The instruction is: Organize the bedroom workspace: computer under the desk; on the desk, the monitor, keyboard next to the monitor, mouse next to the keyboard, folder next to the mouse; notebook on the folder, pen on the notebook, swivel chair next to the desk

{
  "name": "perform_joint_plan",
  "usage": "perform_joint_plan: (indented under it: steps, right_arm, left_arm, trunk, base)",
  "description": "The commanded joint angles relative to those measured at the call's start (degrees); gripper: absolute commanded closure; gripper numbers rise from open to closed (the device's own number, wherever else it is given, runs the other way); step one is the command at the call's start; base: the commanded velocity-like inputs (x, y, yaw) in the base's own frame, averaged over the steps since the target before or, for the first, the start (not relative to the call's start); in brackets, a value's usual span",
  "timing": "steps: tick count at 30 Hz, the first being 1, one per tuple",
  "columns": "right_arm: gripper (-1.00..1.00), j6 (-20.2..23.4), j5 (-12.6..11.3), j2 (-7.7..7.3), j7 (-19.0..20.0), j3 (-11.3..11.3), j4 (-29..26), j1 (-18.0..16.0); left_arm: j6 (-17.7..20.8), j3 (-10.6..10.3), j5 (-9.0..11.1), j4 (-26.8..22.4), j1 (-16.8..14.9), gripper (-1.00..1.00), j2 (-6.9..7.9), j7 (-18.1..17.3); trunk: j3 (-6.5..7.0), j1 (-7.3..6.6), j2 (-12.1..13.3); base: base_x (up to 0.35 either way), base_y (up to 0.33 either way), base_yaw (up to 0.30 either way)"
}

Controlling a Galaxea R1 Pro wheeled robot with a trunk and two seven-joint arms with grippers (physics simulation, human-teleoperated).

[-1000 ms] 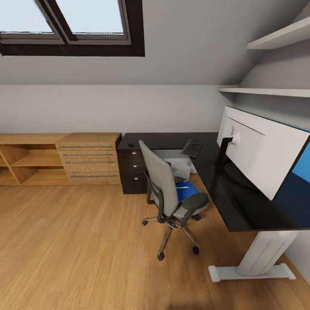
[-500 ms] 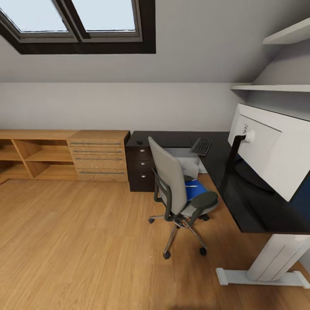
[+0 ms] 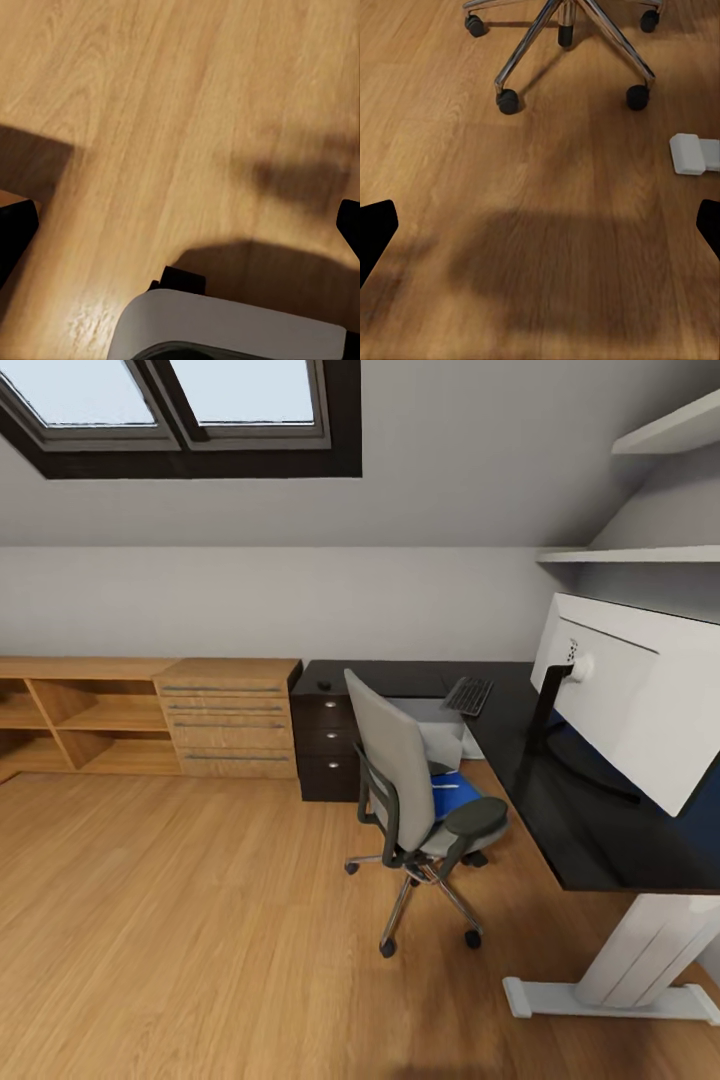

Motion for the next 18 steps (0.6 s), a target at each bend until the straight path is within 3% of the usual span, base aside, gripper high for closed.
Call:
perform_joint_plan:
  steps: [1, 8, 18]
  right_arm:
    - [-1.0, -0.17, 0.34, 0.0, -0.16, -0.04, 0.03, -0.03]
    - [-1.0, -0.38, 0.4, -0.15, -0.1, 0.02, 0.03, -0.03]
    - [-1.0, 0.14, 0.23, 0.0, -0.58, -0.34, 0.51, -0.03]
  left_arm:
    - [-0.16, 0.06, -0.04, 0.02, -0.03, -1.0, -0.01, 0.09]
    - [-0.16, 0.06, -0.04, 0.02, -0.03, -1.0, 0.0, 0.09]
    - [-0.17, -0.01, -0.01, 0.04, -0.03, -1.0, -0.31, 0.2]
  trunk:
    - [-0.24, 0.22, -0.44]
    - [-1.49, 1.76, -3.25]
    - [-1.49, 1.75, -3.23]
  base:
    - [0.0, 0.0, 0.0]
    - [0.0, 0.0, 0.0]
    - [0.0, 0.0, 0.0]
